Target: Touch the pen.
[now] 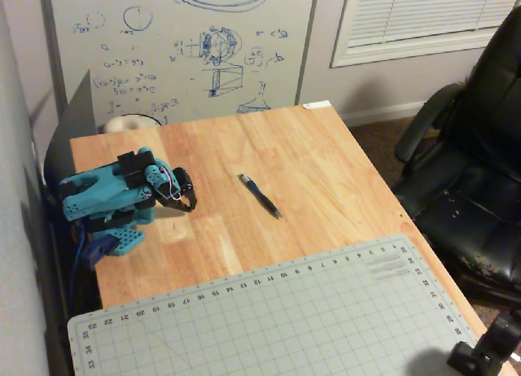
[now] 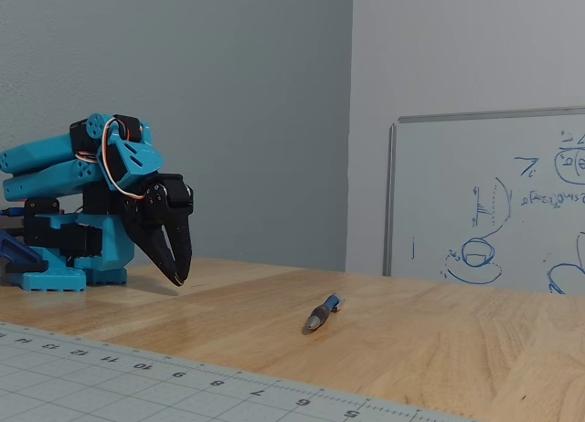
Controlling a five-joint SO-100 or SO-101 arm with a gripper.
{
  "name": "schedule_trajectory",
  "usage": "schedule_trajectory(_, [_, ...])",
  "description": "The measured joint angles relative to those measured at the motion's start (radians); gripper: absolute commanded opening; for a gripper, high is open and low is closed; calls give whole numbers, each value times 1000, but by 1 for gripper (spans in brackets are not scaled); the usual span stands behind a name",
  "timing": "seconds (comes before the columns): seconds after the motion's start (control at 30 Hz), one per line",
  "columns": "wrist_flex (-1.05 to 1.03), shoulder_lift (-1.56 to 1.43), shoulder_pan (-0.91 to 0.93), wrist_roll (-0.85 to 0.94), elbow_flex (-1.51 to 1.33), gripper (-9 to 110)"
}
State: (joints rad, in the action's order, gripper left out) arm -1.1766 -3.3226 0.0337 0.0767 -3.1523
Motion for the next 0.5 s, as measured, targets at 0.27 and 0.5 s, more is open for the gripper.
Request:
schedule_trajectory(0.27, [0, 0, 0, 0, 0, 1])
schedule_trajectory(0.5, [0, 0, 6, 0, 0, 1])
